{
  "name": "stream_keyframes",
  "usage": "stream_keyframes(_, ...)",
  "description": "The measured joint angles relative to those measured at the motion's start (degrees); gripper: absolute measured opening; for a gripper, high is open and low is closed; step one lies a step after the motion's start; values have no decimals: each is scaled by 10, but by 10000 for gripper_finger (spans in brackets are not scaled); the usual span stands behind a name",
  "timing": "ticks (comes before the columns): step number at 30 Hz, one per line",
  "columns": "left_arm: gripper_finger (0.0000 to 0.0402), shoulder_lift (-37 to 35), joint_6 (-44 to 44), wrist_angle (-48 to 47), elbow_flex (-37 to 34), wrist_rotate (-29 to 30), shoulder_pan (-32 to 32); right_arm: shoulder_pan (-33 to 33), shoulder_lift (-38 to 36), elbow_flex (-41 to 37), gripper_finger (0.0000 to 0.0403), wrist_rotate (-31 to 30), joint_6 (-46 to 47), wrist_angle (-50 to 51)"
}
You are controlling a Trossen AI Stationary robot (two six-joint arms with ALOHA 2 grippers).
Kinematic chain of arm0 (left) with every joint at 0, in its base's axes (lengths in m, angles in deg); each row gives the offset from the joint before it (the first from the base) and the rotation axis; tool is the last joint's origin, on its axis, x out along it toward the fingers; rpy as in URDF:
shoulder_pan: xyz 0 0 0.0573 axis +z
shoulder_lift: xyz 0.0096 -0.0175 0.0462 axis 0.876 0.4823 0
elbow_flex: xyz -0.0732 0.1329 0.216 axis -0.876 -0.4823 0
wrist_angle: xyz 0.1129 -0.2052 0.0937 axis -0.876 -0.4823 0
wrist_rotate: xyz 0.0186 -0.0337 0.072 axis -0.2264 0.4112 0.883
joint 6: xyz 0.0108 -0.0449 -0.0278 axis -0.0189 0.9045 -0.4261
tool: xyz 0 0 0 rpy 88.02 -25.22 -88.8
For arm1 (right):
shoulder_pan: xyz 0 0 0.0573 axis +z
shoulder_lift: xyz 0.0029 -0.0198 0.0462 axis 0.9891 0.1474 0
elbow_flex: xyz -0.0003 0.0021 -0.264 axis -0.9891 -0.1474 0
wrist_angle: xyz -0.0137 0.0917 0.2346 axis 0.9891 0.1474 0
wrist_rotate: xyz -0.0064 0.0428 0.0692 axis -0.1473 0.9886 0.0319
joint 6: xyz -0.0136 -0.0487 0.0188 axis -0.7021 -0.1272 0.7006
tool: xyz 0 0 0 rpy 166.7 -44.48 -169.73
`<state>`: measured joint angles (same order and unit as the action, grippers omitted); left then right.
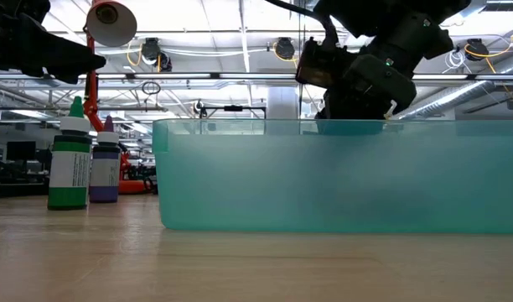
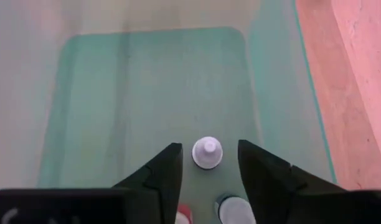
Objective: Pick & Place food coloring
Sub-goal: Put the small orange food coloring bottle into the green bin
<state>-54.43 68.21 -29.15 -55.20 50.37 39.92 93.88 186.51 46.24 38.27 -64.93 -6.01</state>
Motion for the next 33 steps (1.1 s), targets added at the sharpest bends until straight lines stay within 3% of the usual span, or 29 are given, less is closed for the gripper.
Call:
stream_keyframes(6, 186, 0, 0, 0, 0, 0, 0, 0, -83, 0, 149, 0, -18, 22)
stream_keyframes(17, 186, 0, 0, 0, 0, 0, 0, 0, -388, -11, 145, -5, -56, 162)
stream_keyframes(21, 186, 0, 0, 0, 0, 0, 0, 0, -486, -93, 142, -50, -98, 125)
stream_keyframes(27, 186, 0, 0, 1, 0, 0, 0, -9, -613, -287, 135, -223, -168, -55)
stream_keyframes(33, 186, 0, 0, 5, 0, 0, 0, -17, -706, -394, 138, -226, -151, -91)
